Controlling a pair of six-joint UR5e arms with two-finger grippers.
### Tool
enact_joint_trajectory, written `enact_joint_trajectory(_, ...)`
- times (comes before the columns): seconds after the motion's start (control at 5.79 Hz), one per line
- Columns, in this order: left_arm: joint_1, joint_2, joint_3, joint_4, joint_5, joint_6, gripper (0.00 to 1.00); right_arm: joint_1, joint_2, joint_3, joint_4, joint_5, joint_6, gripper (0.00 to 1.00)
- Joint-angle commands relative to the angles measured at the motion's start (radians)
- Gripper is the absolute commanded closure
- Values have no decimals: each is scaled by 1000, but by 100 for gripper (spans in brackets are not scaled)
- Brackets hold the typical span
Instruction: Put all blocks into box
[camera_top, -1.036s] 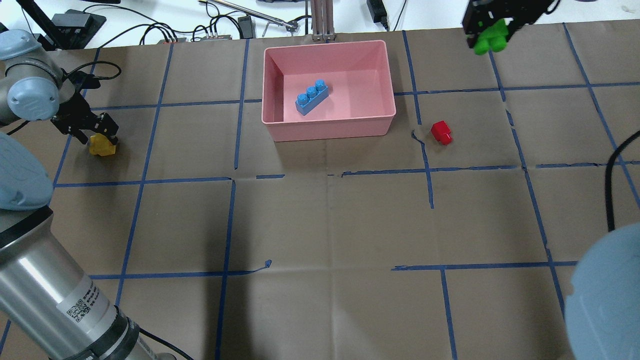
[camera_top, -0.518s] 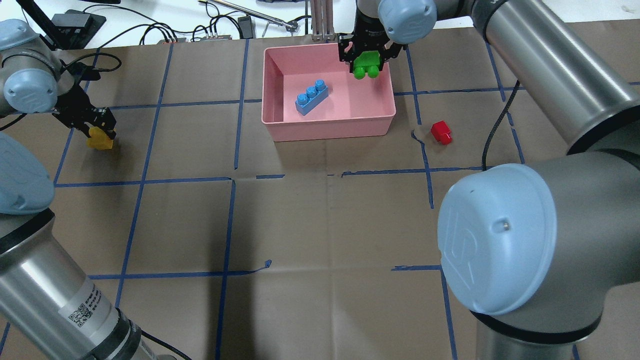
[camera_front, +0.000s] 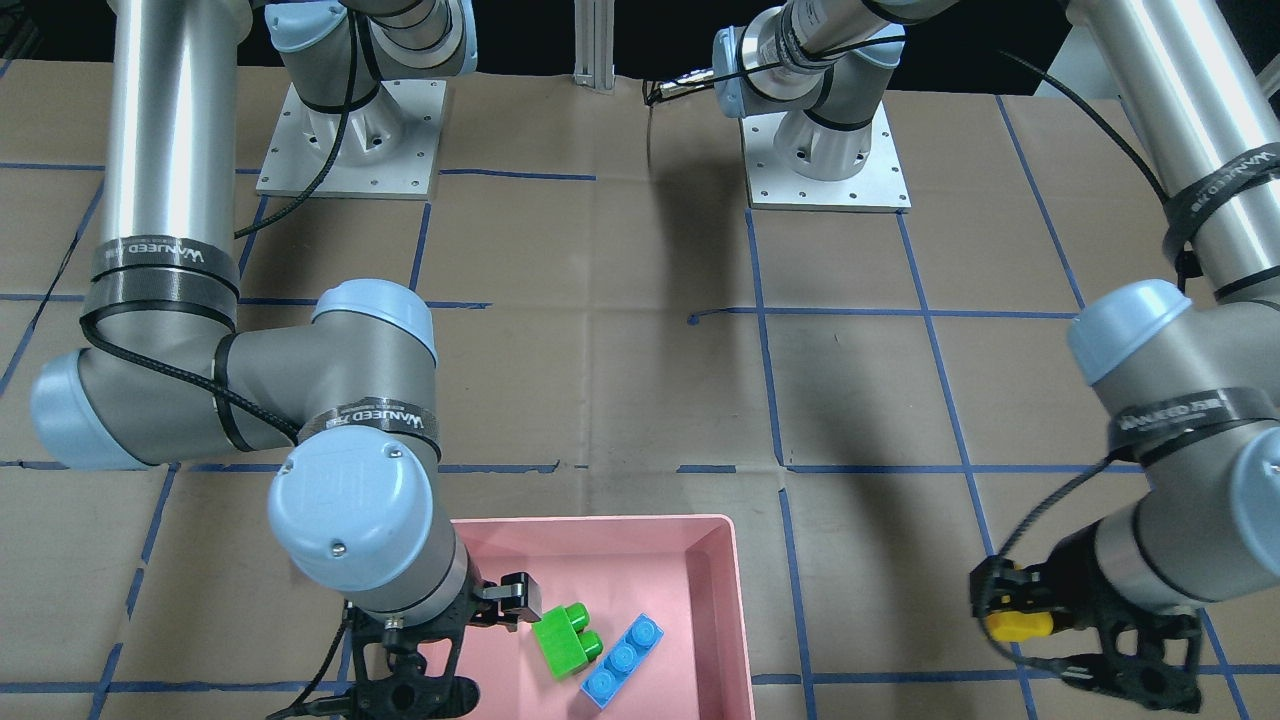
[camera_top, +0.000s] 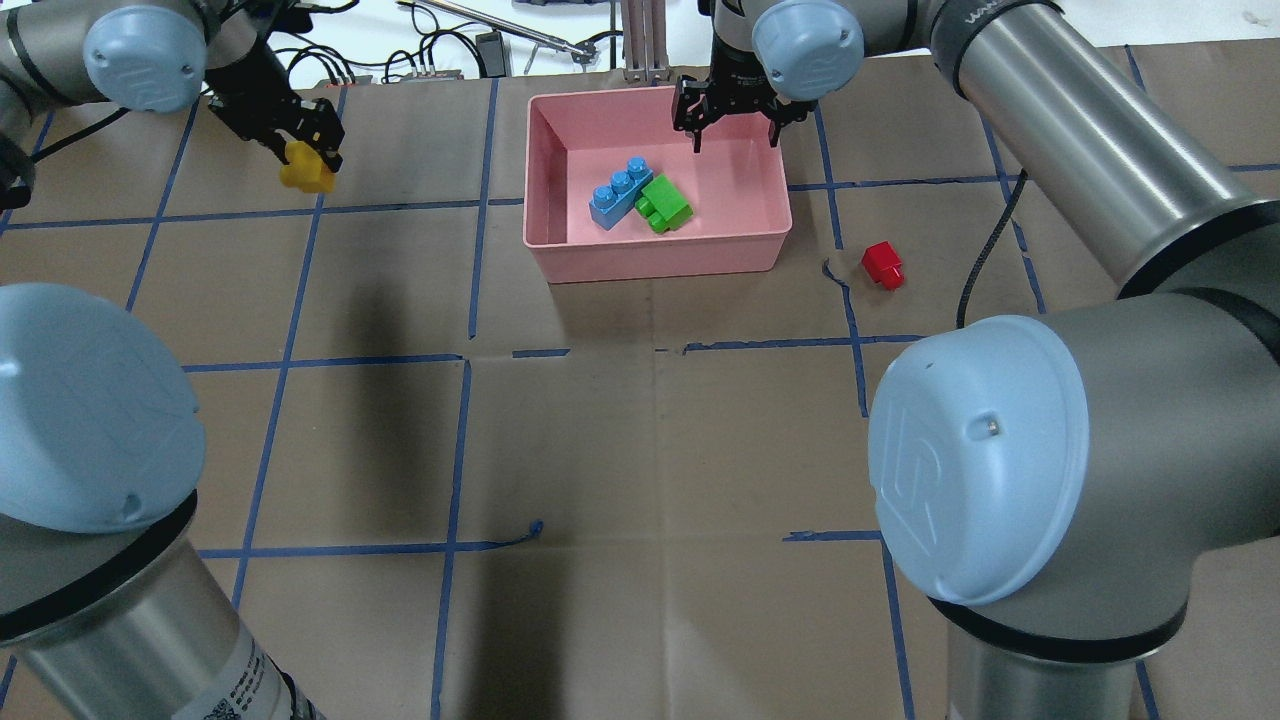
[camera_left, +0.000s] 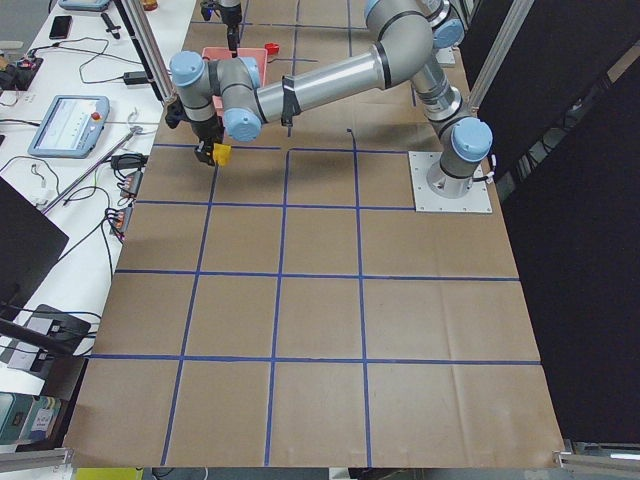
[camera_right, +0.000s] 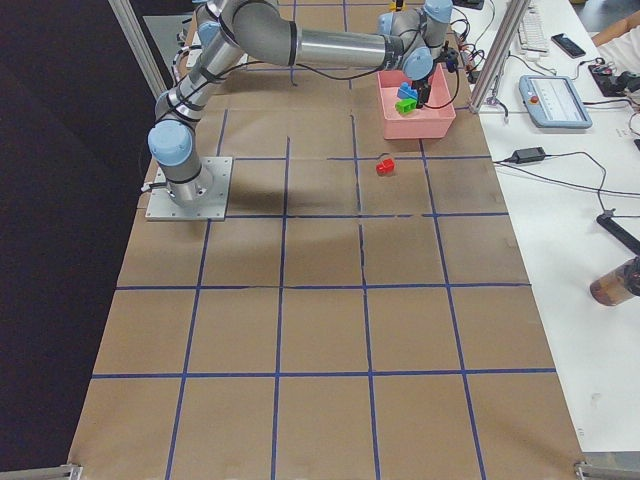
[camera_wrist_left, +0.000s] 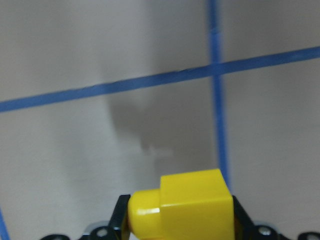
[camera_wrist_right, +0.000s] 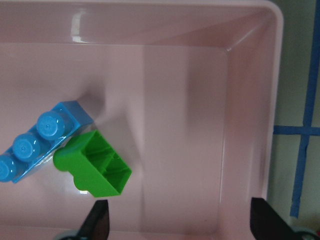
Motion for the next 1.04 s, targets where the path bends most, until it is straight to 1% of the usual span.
enact_joint_trajectory(0.0, -159, -31, 58, 13, -12, -339, 100, -111, -85, 10, 100, -1, -158, 0)
enact_joint_trajectory(0.17, -225, -60, 72, 71, -9, -431, 100, -183, -98, 16, 127, -1, -302, 0)
enact_joint_trajectory(0.35, -279, -96, 72, 152, -10, -479, 100, -227, -98, 42, 130, -1, -418, 0)
enact_joint_trajectory(0.52, -351, -159, 72, 247, 1, -532, 97, -245, -105, 122, 119, -2, -478, 1)
enact_joint_trajectory(0.69, -380, -199, 70, 280, 7, -546, 63, -244, -113, 217, 107, 4, -482, 1)
enact_joint_trajectory(0.86, -382, -186, 64, 262, 8, -543, 1, -241, -113, 296, 58, 5, -480, 0)
